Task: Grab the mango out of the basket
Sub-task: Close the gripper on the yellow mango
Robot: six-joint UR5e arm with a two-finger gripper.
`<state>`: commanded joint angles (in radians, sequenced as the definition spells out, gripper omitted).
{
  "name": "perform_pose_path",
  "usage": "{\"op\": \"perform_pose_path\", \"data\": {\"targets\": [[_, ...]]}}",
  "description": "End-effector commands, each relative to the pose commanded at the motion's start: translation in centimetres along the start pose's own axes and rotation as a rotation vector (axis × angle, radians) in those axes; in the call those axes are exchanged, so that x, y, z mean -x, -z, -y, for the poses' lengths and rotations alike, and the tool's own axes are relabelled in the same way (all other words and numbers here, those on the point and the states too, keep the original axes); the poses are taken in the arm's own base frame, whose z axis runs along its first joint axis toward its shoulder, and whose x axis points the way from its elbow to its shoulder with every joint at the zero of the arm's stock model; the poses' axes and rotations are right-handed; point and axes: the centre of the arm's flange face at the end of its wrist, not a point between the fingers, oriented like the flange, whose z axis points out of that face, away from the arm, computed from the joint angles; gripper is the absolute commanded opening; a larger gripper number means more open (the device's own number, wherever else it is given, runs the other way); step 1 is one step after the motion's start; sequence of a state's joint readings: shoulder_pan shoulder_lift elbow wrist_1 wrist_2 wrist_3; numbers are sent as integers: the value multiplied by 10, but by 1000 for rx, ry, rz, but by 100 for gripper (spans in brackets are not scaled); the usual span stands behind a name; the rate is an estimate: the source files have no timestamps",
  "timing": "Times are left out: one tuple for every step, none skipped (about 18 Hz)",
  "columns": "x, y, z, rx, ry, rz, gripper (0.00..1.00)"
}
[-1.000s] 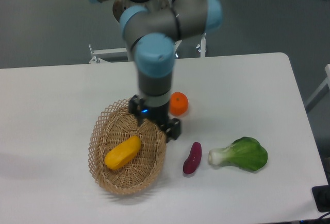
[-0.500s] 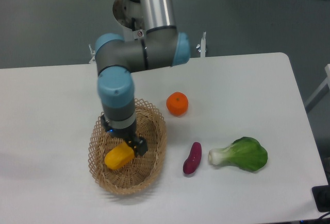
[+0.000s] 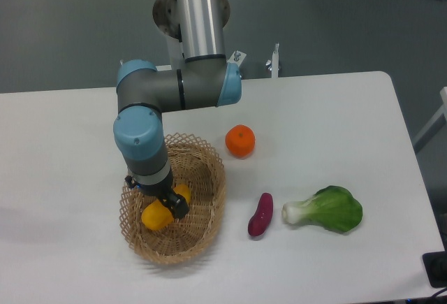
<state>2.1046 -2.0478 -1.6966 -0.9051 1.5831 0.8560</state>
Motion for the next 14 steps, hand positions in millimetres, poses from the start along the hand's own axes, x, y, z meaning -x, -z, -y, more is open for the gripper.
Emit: {"op": "perform_pose_path", "data": {"targets": [[0, -3, 1, 0, 2, 4, 100], [1, -6, 1, 8, 9, 13, 100], [-4, -9, 5, 17, 9, 18, 100], [-5, -11, 6, 23, 9, 25, 100], [-6, -13, 7, 30, 8, 28, 100], [-6, -12, 7, 31, 9, 30, 100], [-5, -11, 8, 30, 14, 32, 100], [-5, -11, 8, 30, 19, 34, 96], [-5, -11, 8, 30, 23, 36, 81], [-5, -10, 8, 26, 23, 39, 65], [-4, -9, 8, 23, 22, 43, 57], [-4, -9, 8, 22, 21, 44, 55], [-4, -9, 8, 22, 21, 44, 53], [-3, -8, 9, 21, 19, 45, 48]]}}
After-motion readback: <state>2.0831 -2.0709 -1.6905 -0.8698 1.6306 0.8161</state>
